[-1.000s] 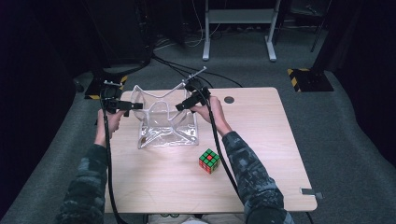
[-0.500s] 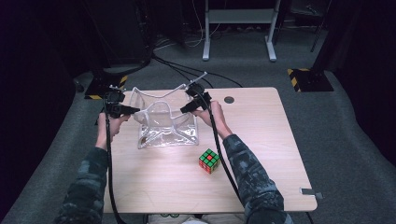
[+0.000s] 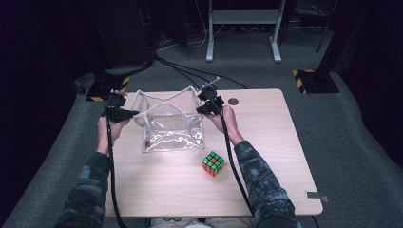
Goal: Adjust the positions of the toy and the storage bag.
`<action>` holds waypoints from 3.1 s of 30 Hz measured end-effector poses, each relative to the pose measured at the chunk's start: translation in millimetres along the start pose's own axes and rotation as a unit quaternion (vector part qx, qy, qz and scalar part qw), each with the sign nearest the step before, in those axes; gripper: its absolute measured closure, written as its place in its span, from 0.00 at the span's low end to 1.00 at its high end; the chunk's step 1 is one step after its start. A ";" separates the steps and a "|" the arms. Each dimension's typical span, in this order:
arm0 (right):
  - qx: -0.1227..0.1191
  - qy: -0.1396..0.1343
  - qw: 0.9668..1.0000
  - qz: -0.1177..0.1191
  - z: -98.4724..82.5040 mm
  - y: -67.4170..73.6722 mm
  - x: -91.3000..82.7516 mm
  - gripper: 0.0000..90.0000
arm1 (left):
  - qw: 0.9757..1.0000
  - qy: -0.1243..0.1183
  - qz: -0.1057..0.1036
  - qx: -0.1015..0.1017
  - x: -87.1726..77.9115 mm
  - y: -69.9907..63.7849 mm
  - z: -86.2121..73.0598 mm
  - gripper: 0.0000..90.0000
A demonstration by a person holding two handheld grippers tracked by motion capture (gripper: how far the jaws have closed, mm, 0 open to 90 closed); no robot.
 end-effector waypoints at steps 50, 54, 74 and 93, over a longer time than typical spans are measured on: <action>0.089 -0.011 0.989 -0.116 -72.5 -107.5 -94.0 0.98 | 0.996 0.003 -0.018 0.084 6.3 -73.8 42.5 0.99; 0.097 -0.006 0.988 -0.117 -75.4 -115.1 -94.7 0.98 | 0.995 0.010 -0.016 0.097 8.3 -79.9 43.7 0.99; 0.137 0.036 0.984 -0.112 -85.8 -138.3 -76.9 0.97 | 0.995 0.046 -0.035 0.084 36.0 -88.5 49.2 0.99; 0.151 0.024 0.983 -0.106 -81.6 -142.7 -72.1 0.89 | 0.995 0.041 -0.036 0.080 42.5 -86.3 54.1 0.93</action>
Point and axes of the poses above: each handheld gripper's, and its own axes: x roughly forward along the jaws, z roughly out of its top, y roughly to its left, the point moved 8 cm from there along x, roughly forward along the jaws, and after that the axes turned 8 degrees about y, right-handed, at the moved point
